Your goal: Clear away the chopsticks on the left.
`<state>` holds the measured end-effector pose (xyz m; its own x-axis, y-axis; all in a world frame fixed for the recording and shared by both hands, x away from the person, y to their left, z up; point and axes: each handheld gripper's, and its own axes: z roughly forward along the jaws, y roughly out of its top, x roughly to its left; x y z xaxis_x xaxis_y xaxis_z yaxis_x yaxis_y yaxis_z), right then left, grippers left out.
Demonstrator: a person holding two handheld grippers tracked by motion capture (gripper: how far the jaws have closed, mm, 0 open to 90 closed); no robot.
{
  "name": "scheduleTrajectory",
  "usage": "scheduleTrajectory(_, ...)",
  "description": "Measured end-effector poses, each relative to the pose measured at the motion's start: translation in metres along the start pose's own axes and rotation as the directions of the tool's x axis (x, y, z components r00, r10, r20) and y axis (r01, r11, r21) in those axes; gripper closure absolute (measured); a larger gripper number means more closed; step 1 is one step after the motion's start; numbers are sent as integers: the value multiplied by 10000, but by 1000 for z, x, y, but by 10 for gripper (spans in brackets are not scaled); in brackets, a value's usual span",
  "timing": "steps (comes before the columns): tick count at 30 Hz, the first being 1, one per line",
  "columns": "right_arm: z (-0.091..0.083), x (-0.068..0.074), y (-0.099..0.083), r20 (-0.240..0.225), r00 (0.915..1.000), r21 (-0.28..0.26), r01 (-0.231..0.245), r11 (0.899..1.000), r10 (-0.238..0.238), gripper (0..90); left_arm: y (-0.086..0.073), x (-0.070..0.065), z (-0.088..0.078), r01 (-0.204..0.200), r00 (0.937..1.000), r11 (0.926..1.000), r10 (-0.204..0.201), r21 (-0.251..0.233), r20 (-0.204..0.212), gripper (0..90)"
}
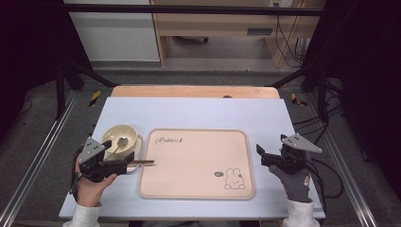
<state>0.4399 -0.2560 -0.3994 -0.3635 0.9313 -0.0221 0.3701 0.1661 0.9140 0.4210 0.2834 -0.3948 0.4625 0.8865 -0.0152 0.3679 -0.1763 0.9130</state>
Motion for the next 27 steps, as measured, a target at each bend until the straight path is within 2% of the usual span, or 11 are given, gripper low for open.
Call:
scheduleTrajectory(4,-1,1,0,-7,10000,-3,-51,10000,51,61,0,3,-6,76,10000,9999,-76,-106,-22,68)
scheduleTrajectory(11,-5,3,0,38,10000,-61,4,10000,-3,62,-3,9,-12,-2,9998,9999,0,104,211,66)
scheduleTrajectory(16,-7,4,-1,70,10000,-57,28,10000,-28,62,-7,12,-17,-233,9994,9994,226,259,261,59)
scheduleTrajectory(22,-10,5,-1,5,10000,-89,-18,10000,18,63,-11,19,-29,-102,9998,9995,96,316,176,56)
scheduleTrajectory(27,-11,6,-2,47,10000,-38,42,10000,-42,63,-20,32,-40,129,9999,9984,-129,541,-12,54)
